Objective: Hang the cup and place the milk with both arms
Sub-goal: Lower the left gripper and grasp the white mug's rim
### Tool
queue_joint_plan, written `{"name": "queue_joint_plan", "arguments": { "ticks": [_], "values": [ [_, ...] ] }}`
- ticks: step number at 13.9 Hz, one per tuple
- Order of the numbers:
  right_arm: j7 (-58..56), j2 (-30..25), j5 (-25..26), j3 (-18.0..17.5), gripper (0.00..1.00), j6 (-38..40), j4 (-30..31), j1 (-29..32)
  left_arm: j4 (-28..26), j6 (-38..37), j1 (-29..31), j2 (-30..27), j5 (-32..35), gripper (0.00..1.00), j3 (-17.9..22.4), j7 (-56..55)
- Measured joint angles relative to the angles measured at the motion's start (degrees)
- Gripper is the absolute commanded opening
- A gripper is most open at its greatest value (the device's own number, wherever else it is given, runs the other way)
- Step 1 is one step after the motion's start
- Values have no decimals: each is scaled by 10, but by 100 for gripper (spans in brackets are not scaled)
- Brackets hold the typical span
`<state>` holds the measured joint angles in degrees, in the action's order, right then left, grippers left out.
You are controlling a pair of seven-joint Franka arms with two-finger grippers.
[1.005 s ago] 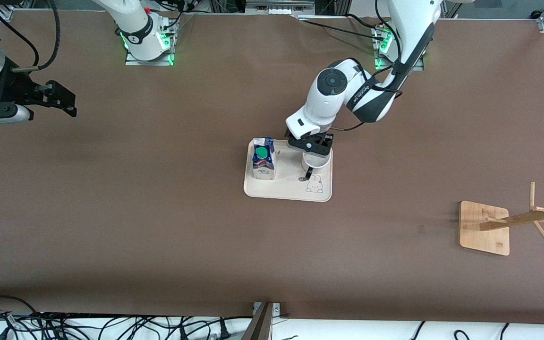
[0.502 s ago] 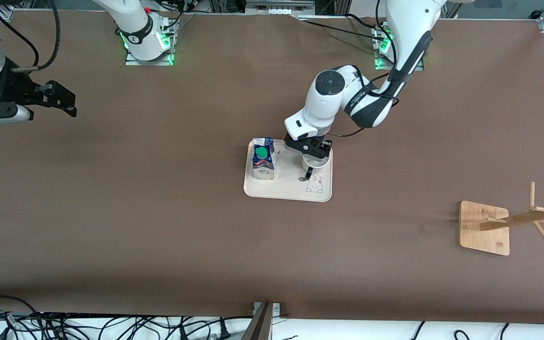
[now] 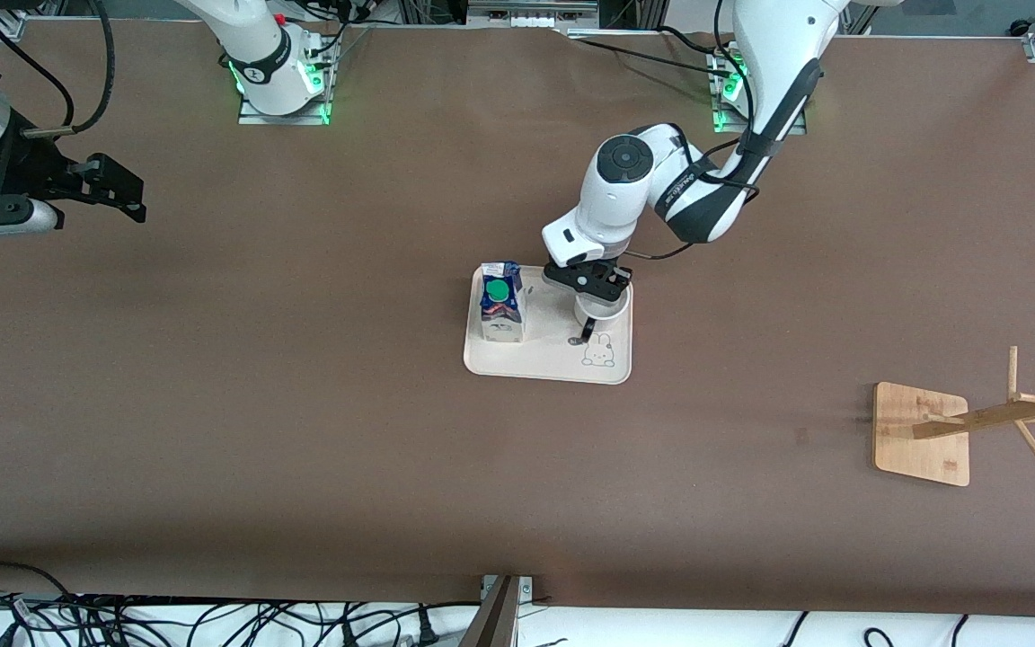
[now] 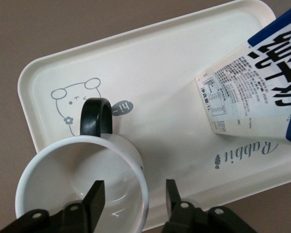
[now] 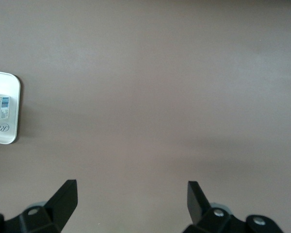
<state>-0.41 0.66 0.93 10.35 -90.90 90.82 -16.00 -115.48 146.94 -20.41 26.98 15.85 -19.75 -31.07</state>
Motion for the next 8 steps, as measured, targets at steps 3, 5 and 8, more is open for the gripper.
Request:
{"name": "queue_joint_plan", "arguments": {
  "ticks": [3, 5, 8],
  "values": [
    [0, 0, 0, 0, 100, 0, 0, 0, 0, -7, 0, 0, 0, 0, -1, 0],
    [0, 0, 0, 0, 100, 0, 0, 0, 3, -9, 0, -2, 0, 0, -1, 0],
    [0, 0, 0, 0, 100, 0, 0, 0, 7, -9, 0, -3, 0, 0, -2, -1]
  ]
}}
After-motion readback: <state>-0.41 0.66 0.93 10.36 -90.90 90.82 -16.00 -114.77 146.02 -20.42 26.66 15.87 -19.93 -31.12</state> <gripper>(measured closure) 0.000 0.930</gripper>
